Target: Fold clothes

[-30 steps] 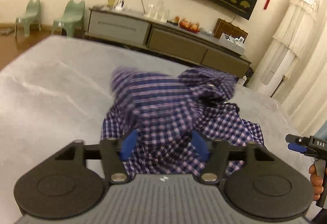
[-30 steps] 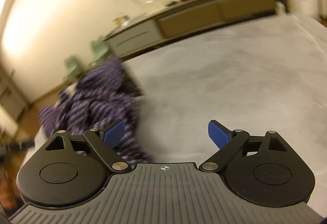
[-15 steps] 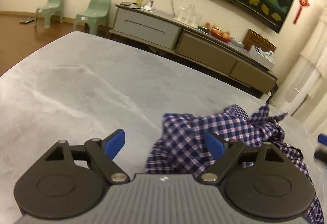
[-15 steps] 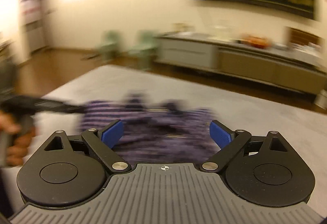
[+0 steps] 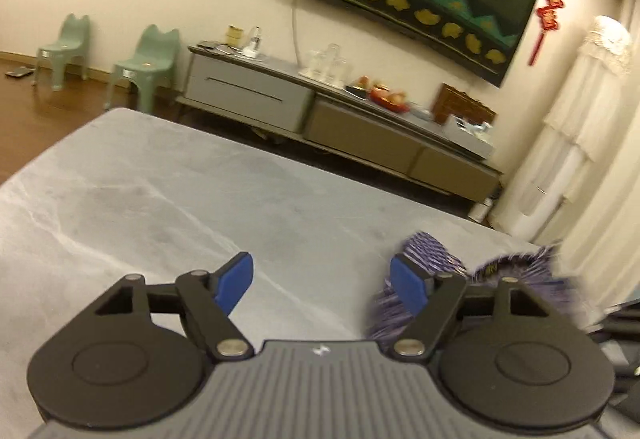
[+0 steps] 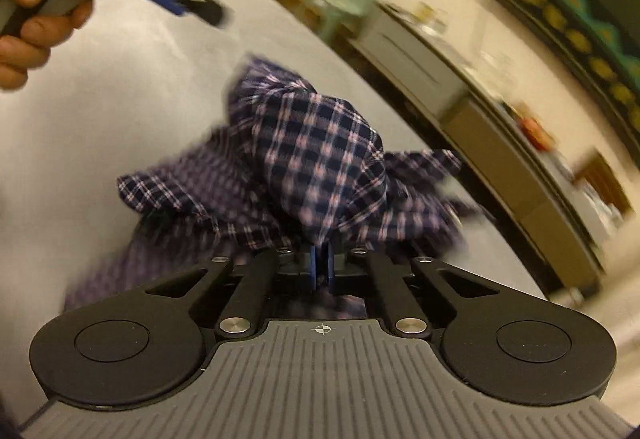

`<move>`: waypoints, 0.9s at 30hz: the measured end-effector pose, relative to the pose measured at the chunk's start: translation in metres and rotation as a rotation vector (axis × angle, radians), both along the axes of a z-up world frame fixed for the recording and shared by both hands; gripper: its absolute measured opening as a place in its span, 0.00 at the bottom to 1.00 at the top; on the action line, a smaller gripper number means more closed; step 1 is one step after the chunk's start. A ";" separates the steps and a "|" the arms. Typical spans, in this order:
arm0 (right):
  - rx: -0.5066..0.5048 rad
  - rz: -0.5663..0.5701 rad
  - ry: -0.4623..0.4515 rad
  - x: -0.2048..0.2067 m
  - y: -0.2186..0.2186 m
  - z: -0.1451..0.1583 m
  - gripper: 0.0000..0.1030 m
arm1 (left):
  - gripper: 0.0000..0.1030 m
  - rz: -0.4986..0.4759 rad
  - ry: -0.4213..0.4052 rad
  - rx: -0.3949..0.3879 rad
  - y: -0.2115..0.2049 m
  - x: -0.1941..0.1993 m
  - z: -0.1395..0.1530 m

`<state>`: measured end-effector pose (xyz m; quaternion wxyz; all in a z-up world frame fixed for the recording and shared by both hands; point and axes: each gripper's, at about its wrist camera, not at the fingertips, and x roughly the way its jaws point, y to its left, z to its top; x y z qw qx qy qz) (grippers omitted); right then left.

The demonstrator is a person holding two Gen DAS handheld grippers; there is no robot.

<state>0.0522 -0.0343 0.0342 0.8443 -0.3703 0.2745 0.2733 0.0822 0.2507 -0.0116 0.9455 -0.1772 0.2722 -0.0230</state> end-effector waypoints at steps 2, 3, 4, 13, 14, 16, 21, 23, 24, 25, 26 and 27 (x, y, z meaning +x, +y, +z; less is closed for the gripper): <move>-0.065 -0.043 -0.038 -0.029 -0.053 0.010 0.02 | 0.74 -0.074 -0.026 -0.035 -0.011 -0.017 0.002; -0.113 -0.107 -0.070 -0.040 -0.076 0.003 0.02 | 0.74 -0.106 -0.039 -0.043 -0.017 -0.026 0.004; -0.162 -0.171 -0.103 -0.050 -0.100 -0.004 0.02 | 0.74 -0.141 -0.056 -0.045 -0.024 -0.038 0.008; 0.286 -0.595 -0.044 -0.107 -0.193 0.019 0.78 | 0.94 -0.237 -0.067 -0.003 -0.089 -0.035 -0.004; 0.378 -0.557 -0.024 -0.109 -0.188 0.027 0.92 | 0.94 -0.232 -0.010 -0.067 -0.090 -0.022 -0.014; 0.509 -0.523 0.017 -0.113 -0.178 0.033 0.93 | 0.94 -0.218 0.130 -0.236 -0.093 0.001 -0.040; 0.619 -0.494 0.035 -0.108 -0.173 0.017 0.94 | 0.96 -0.160 0.280 -0.559 -0.107 0.040 -0.098; 0.679 -0.505 0.032 -0.098 -0.183 -0.001 0.94 | 0.92 -0.143 0.288 -0.659 -0.115 0.058 -0.108; 0.733 -0.558 0.063 -0.094 -0.197 -0.008 0.94 | 0.65 -0.134 0.287 -0.678 -0.117 0.067 -0.109; 0.787 -0.611 0.095 -0.091 -0.211 -0.015 0.93 | 0.38 -0.125 0.284 -0.681 -0.119 0.076 -0.107; 0.840 -0.665 0.127 -0.087 -0.225 -0.022 0.91 | 0.06 -0.130 0.267 -0.680 -0.122 0.083 -0.102; 0.894 -0.718 0.160 -0.083 -0.239 -0.029 0.88 | 0.04 -0.142 0.244 -0.678 -0.124 0.090 -0.095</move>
